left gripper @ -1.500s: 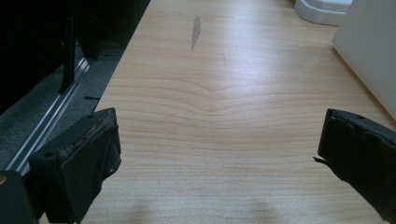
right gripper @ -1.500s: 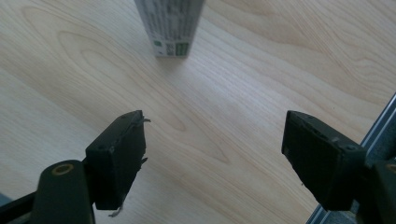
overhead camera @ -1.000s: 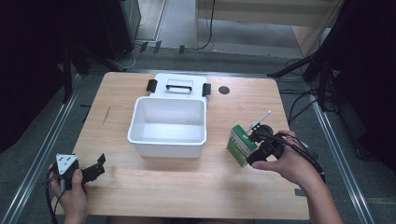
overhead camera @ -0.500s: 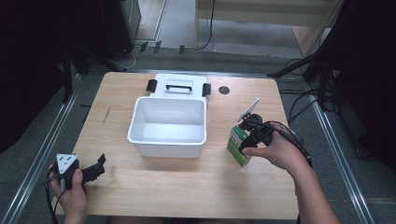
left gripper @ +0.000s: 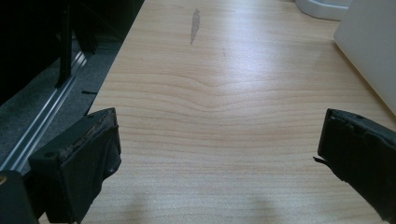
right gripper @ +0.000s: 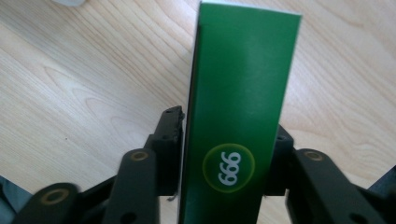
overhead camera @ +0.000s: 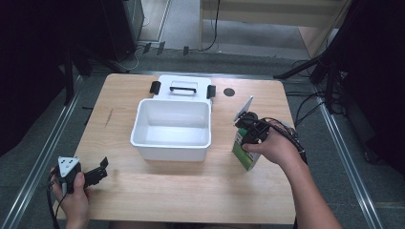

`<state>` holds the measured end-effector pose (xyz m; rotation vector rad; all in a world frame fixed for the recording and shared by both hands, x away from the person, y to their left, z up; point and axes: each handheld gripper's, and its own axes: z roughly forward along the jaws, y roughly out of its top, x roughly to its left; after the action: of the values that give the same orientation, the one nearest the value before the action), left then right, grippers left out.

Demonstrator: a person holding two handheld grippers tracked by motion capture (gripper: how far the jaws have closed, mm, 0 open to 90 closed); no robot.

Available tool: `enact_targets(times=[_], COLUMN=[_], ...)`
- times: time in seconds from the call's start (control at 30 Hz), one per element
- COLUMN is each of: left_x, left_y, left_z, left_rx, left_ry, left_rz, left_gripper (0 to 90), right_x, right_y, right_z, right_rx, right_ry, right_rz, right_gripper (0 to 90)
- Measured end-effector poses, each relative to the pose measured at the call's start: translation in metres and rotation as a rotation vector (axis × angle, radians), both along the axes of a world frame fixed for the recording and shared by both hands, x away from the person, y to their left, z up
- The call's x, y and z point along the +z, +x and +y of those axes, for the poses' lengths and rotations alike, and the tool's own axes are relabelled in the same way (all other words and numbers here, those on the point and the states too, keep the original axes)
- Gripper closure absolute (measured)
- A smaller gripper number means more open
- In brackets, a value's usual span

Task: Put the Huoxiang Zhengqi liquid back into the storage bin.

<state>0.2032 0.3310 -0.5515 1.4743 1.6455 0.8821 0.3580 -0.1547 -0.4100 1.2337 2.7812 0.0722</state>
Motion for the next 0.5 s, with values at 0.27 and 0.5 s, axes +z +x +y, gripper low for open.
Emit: enact_targets(times=[0.27,0.5], left_x=[0.000,0.000], left_y=[0.000,0.001], left_z=[0.000,0.000], left_rx=[0.001,0.002], left_ry=[-0.001,-0.002], left_rz=[0.004,0.005], left_gripper=[0.0,0.0], right_x=[0.009,0.039], right_y=[0.001,-0.002], right_z=[0.000,0.005], right_rx=[0.071,0.210], right_ry=[-0.022,-0.041], right_rz=[-0.031,-0.070], right_gripper=[64.5,64.6])
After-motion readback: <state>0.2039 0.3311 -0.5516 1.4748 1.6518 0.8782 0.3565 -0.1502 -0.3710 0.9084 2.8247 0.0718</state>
